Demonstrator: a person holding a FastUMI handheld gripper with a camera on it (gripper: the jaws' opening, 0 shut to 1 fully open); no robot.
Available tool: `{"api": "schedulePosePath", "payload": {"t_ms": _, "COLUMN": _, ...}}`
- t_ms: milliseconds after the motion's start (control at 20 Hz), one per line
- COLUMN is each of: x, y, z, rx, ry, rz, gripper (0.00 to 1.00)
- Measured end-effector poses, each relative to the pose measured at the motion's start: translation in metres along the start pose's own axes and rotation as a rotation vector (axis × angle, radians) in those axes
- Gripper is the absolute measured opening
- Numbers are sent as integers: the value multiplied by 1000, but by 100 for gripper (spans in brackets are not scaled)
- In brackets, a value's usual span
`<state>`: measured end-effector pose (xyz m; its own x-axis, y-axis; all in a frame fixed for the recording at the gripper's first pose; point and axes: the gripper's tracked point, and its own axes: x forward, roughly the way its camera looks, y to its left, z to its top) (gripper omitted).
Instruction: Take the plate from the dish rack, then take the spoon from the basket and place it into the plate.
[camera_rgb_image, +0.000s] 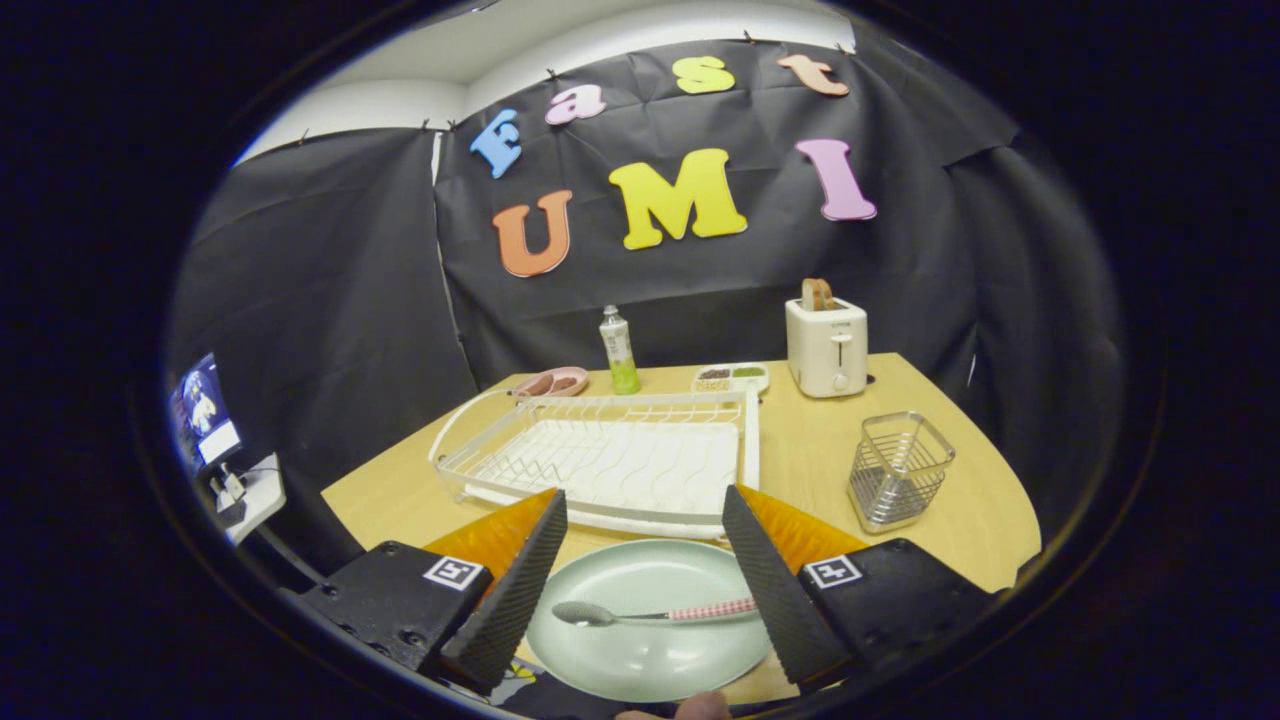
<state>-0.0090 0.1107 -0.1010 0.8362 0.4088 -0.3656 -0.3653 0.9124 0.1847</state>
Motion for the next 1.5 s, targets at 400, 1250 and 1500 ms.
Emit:
{"api": "schedulePosePath", "payload": {"t_ms": 400, "x": -36, "y": -27, "z": 43, "rx": -52, "ry": -182, "rz": -156, "gripper": 100}}
{"api": "schedulePosePath", "payload": {"t_ms": 1250, "x": -78, "y": 2, "z": 73, "rx": -124, "ry": -447, "rz": -326, "gripper": 100}}
{"api": "schedulePosePath", "payload": {"t_ms": 1500, "x": -72, "y": 7, "z": 71, "rx": -121, "ry": -444, "rz": -326, "gripper": 100}}
